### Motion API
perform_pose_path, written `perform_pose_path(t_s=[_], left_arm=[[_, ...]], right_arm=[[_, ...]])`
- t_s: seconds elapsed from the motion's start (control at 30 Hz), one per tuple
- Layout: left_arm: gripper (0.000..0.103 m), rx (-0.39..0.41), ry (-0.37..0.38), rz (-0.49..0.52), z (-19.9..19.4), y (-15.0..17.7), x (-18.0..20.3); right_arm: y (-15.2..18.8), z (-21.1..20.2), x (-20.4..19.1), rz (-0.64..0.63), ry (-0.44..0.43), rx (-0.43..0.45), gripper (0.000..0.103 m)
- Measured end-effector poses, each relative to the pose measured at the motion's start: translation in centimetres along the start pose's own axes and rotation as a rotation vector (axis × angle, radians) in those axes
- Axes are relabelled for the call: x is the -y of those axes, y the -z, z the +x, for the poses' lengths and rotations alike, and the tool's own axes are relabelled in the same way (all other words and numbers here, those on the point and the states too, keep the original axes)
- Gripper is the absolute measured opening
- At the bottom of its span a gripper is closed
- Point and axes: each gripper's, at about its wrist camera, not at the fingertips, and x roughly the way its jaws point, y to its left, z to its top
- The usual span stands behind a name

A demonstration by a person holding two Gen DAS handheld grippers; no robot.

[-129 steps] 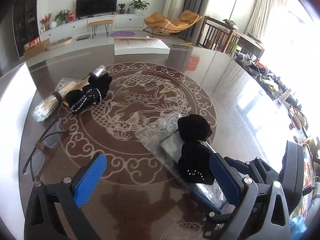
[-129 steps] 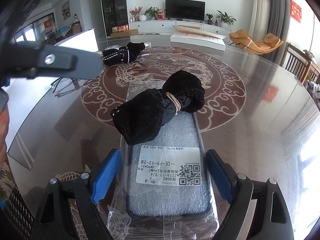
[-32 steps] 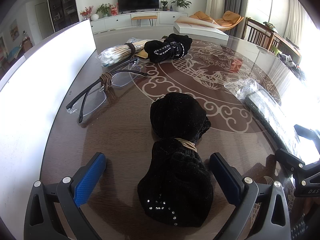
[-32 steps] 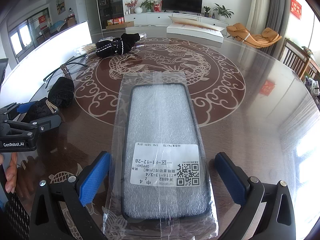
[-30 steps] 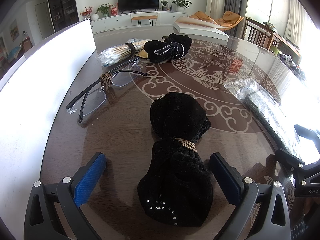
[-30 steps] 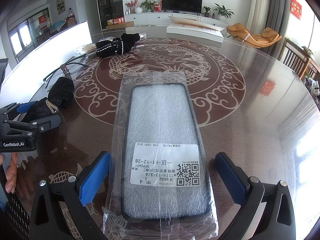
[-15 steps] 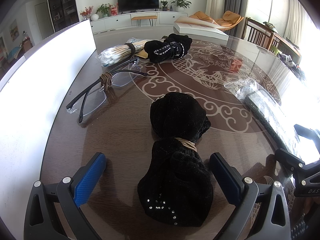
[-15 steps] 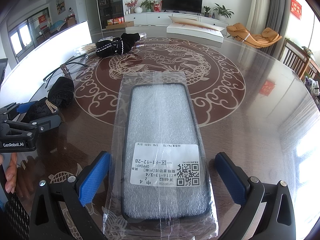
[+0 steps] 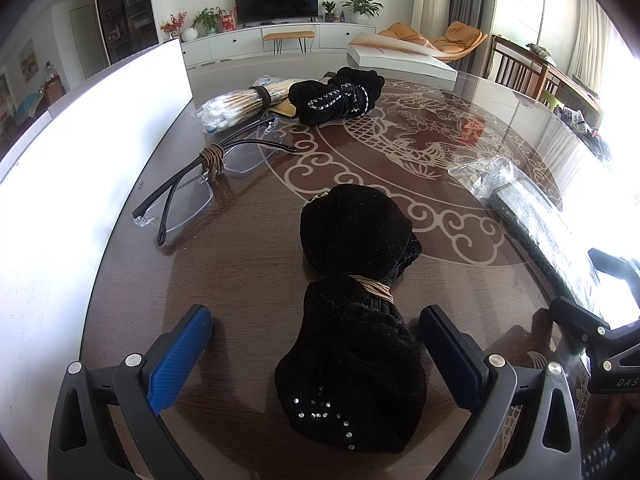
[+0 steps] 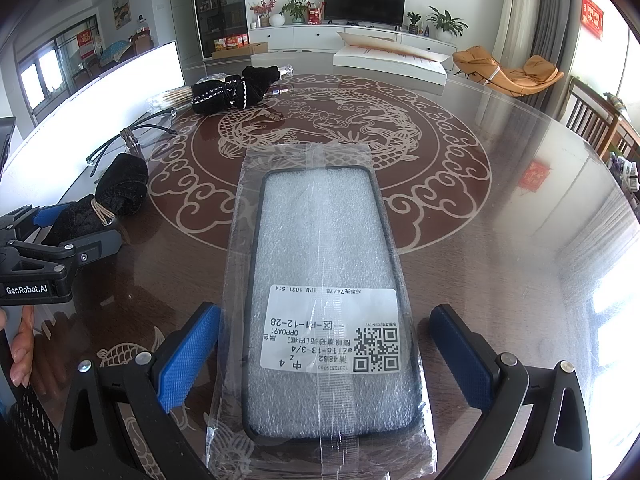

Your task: Organize objects

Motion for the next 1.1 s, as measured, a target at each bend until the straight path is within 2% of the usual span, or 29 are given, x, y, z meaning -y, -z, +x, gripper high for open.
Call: perform_pose_path(t_s=[0.87,0.93,1.0,1.03,1.07,1.1], left_arm=[[0.103,-0.017,0.001,0.008,0.1,-0.2,0.0],[0.103,-0.096,0.027,0.042,0.4,-1.0,-0.1],[0.103,-0.155,0.044,0.078,0.8,-1.8,-0.1],[0.103,-0.153,0.033,0.089,0.9,-2.1,-0.1],[0.098,-0.137,0.013,0.097,0.8,-2.2,-0.1],[0.088,-0.111,0.025,0.099,0.6,-2.3,-0.1]], right_arm=[[0.0,0.1,0.0,-0.001,-0.003,-0.007,0.103],[-0.8,0.5,0.1,-0.018,-0.018,-0.057,0.103],[-2.4,1.5,0.4,-0.025,-0.029,-0.143,0.103],[-3.2,1.9,0.6,-0.005,-0.047,-0.17,0.103],[-4.0,2.1,0.8,0.013,-0.068,-0.175,0.097],[-4.7,2.2,0.8,0.003,-0.06,-0.173,0.088]])
